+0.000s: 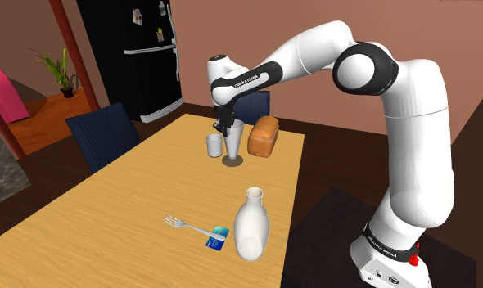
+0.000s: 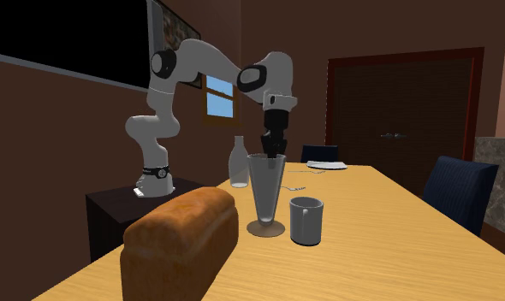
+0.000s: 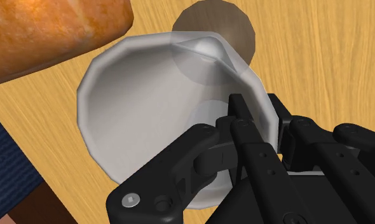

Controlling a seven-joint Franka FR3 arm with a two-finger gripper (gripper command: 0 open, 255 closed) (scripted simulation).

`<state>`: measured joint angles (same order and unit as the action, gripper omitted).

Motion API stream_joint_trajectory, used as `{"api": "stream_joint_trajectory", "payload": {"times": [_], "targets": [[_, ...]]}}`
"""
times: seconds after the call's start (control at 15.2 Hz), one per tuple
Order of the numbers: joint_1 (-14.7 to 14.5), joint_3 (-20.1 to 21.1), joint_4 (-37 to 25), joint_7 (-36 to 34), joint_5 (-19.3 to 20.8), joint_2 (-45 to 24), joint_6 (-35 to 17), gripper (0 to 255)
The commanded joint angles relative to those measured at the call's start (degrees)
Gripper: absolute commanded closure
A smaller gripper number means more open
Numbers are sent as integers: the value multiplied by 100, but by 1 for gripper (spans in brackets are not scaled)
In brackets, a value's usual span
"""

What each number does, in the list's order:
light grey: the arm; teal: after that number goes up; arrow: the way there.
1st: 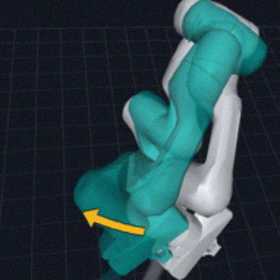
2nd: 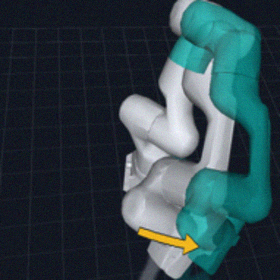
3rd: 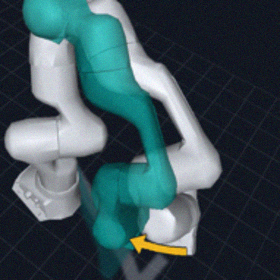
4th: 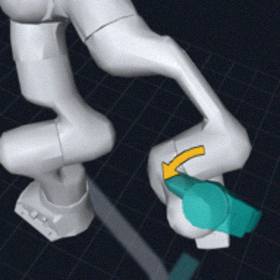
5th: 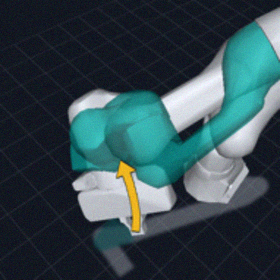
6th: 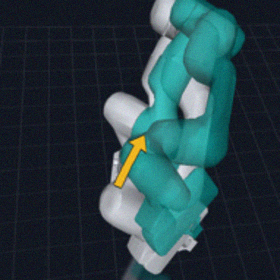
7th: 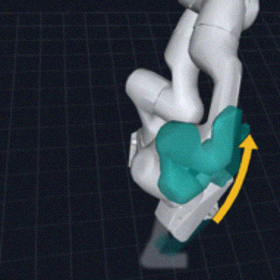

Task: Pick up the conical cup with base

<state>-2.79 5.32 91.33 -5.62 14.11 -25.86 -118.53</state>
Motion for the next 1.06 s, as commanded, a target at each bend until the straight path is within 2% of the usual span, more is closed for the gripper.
{"api": "stream_joint_trajectory", "payload": {"times": [0.0,0.86,0.99], "targets": [[2,5,-57,24,-14,45,96,255],[-10,37,-713,202,-109,276,968,255],[-10,37,-722,204,-110,277,978,255]]}}
